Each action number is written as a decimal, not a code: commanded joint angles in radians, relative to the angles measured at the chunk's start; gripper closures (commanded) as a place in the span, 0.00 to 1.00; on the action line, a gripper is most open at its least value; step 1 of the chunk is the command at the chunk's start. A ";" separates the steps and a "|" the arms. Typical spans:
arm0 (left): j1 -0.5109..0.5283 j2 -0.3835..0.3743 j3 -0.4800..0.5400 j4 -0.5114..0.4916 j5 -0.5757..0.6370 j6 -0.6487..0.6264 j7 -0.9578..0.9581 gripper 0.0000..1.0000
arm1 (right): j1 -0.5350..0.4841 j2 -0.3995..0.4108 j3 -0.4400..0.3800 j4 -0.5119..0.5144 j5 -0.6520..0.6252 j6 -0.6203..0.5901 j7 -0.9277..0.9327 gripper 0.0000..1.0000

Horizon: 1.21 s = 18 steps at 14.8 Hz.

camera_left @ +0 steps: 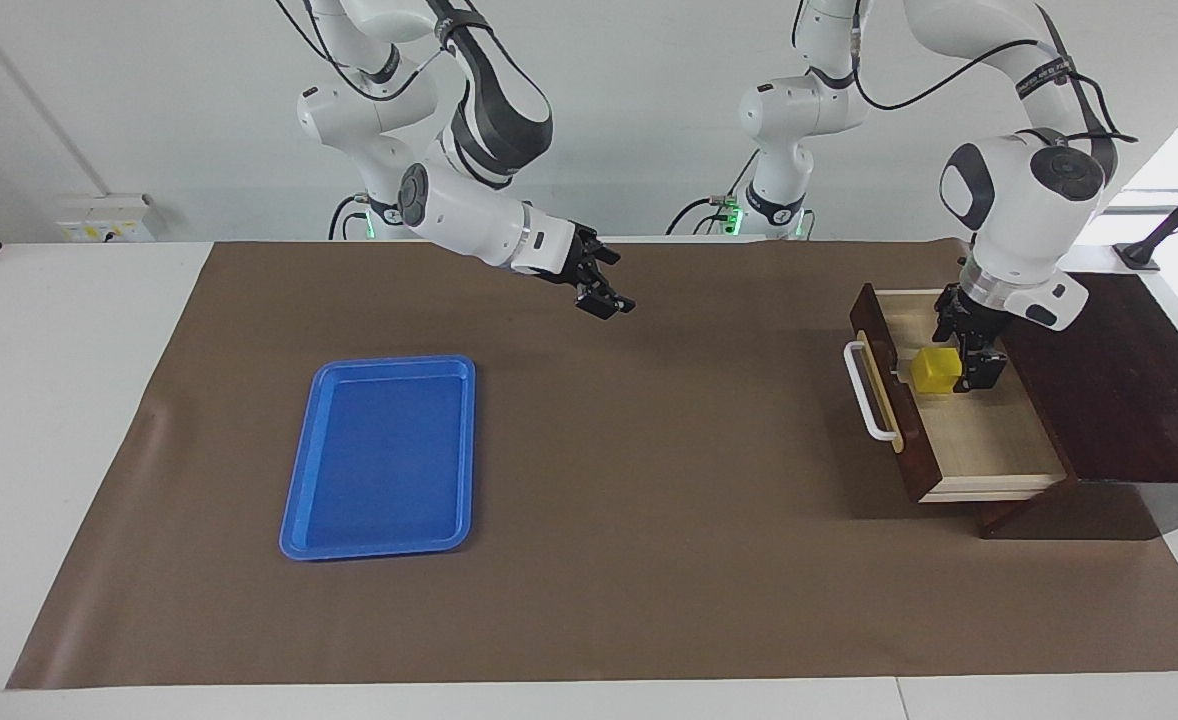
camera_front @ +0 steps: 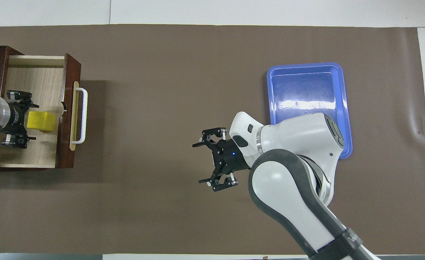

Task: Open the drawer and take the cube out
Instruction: 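Grasp the yellow cube inside the drawer with the left gripper, then lift the yellow cube out and carry it toward the right gripper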

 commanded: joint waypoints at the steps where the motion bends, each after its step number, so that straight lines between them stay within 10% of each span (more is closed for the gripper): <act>1: 0.013 -0.018 -0.001 -0.023 -0.013 0.030 -0.048 0.49 | -0.008 0.059 0.005 0.038 0.066 -0.016 0.005 0.00; 3: 0.012 0.001 -0.001 0.009 -0.013 0.023 -0.059 0.96 | -0.012 0.114 0.003 0.104 0.068 -0.040 0.005 0.00; 4: 0.006 0.015 -0.001 0.055 -0.018 -0.005 -0.063 1.00 | -0.006 0.118 0.003 0.110 0.068 -0.028 0.006 0.00; 11: -0.086 0.070 -0.005 0.421 -0.050 -0.412 -0.091 1.00 | 0.007 0.125 0.005 0.119 0.060 0.046 -0.011 0.00; 18: -0.464 0.033 -0.008 0.255 -0.058 -0.297 -0.577 1.00 | 0.041 0.127 0.005 0.121 0.061 0.052 -0.041 0.00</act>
